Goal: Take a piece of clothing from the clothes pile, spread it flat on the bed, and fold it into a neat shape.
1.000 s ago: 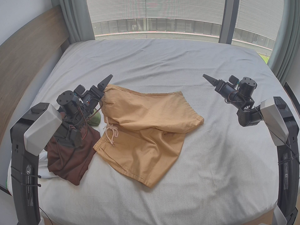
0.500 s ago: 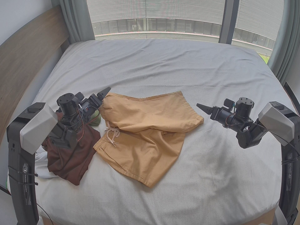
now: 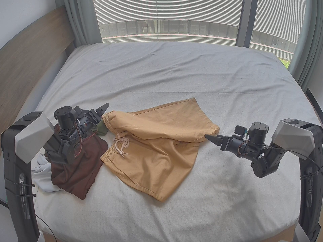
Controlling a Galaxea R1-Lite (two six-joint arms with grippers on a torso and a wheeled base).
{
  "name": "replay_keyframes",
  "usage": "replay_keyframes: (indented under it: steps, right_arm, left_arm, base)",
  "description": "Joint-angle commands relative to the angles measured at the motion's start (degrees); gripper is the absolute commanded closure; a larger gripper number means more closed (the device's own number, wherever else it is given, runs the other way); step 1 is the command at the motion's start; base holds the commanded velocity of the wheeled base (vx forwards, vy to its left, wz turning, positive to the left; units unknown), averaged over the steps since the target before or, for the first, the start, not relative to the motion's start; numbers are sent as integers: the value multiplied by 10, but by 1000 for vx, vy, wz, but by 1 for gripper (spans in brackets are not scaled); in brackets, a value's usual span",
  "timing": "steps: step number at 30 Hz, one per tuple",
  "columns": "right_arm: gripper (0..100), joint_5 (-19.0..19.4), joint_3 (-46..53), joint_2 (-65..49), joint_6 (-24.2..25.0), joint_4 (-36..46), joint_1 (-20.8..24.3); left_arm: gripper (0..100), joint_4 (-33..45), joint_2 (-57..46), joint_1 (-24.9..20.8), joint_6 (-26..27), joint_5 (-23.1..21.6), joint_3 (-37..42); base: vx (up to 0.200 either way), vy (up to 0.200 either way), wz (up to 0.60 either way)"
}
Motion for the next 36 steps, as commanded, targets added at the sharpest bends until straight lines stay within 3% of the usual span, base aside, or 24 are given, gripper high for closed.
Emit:
replay_keyframes:
  steps: [1, 11, 26, 36]
  right_arm:
    - [0, 0, 31, 19, -2, -1, 19]
    - [0, -15, 49, 46, -1, 0, 46]
    - [0, -53, -6, 97, 5, 10, 85]
    - [0, -71, -46, 110, 45, 25, 100]
  left_arm:
    - [0, -41, -51, -9, -2, -12, 86]
    - [0, -181, -63, -24, -3, -86, 247]
    - [0, -181, -63, -57, -2, -85, 257]
    - [0, -181, -61, -70, 4, -83, 267]
  base:
    - [0, 0, 0]
    - [0, 0, 0]
    - [0, 0, 0]
    - [0, 0, 0]
